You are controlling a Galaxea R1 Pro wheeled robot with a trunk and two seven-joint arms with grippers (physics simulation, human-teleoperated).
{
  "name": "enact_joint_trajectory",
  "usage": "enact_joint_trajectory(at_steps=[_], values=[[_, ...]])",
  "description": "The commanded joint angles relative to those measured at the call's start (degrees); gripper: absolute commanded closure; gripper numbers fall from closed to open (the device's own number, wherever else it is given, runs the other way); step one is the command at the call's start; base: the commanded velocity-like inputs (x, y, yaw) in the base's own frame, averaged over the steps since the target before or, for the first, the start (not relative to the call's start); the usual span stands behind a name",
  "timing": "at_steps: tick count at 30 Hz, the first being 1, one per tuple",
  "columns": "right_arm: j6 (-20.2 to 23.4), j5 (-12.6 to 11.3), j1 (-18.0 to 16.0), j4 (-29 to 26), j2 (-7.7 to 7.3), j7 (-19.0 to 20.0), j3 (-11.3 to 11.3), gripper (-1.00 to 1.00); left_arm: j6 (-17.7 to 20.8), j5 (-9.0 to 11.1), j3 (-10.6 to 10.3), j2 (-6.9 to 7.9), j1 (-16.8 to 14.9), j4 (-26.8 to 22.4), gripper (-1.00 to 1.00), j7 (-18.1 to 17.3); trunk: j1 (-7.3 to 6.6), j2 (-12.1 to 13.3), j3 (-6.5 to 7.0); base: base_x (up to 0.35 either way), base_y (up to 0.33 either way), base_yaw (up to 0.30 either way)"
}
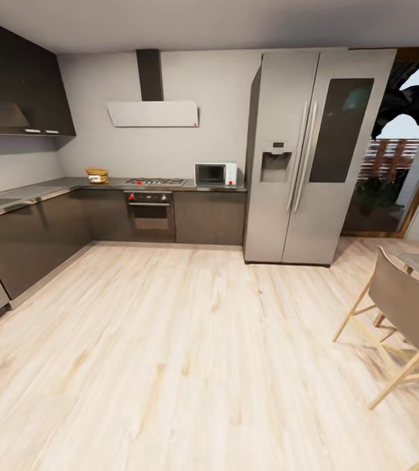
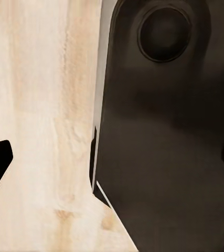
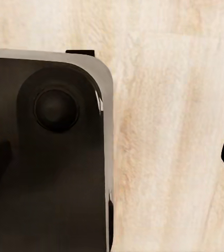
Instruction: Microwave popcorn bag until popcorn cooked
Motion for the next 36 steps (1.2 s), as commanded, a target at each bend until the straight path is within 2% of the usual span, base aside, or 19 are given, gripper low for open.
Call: enact_joint_trajectory(at_steps=[1,23,36], values=[[-0.2,0.0,0.0,0.1,0.0,-0.1,0.0,-1.0,0.1,0.0,0.4,-0.01,0.0,-0.1,-1.0,0.0,0.03,0.0,-0.05,0.339,0.09,0.0],[-0.2,0.0,0.0,0.1,0.0,-0.1,0.0,-1.0,0.0,0.0,0.3,-0.1,0.0,0.0,-1.0,-0.1,0.03,0.0,-0.05,0.33,0.113,0.0],[-0.2,0.0,0.0,0.1,0.0,0.0,0.0,-1.0,0.0,0.0,0.3,-0.18,0.0,0.0,-1.0,-0.1,0.03,0.0,-0.05,0.335,0.008,0.0]])
